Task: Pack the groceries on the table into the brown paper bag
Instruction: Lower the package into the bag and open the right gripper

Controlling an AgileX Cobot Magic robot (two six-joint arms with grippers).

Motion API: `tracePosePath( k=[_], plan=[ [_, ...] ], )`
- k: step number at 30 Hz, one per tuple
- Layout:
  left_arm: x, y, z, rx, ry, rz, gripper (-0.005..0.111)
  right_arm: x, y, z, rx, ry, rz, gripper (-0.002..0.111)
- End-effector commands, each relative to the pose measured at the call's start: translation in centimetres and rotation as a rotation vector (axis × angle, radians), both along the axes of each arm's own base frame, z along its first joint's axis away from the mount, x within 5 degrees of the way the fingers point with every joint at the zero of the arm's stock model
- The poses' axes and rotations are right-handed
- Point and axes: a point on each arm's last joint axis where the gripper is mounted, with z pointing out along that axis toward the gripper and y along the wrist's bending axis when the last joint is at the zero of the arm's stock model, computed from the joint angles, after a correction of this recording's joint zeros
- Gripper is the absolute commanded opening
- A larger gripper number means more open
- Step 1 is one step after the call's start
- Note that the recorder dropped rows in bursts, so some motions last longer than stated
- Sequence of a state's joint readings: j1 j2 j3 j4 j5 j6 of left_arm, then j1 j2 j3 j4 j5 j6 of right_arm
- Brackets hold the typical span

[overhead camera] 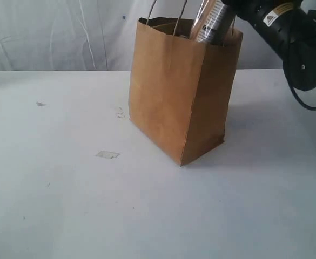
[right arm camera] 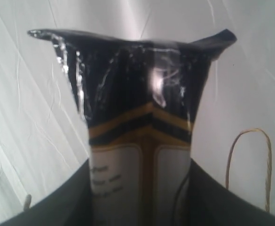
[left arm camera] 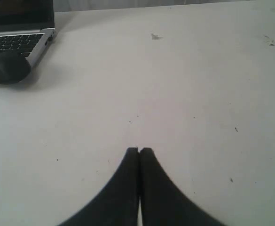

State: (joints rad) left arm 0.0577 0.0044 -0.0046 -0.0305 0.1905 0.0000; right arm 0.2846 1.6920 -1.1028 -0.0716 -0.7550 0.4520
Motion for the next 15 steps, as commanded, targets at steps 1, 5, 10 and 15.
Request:
tracePosePath(
  k=[1,5,10,15],
  plan=[
    [0.0,0.0,-0.1,-0.005,-0.004,0.000,0.000,0.0,0.0,0.6,-0.038,-0.027,0.009,0.012],
    [0.0,0.0,-0.1,-0.005,-0.004,0.000,0.000,0.2,0.0,-0.1,-0.096,0.029,-0.004,0.025],
    [0.0,0.0,-0.1,-0.005,-0.004,0.000,0.000,0.3,0.0,-0.4,-0.108,0.064,-0.006,0.044],
    [0.0,0.0,-0.1,-0.005,-0.004,0.000,0.000,0.4,-0.1,-1.4,-0.139,0.168,-0.014,0.055]
  ],
)
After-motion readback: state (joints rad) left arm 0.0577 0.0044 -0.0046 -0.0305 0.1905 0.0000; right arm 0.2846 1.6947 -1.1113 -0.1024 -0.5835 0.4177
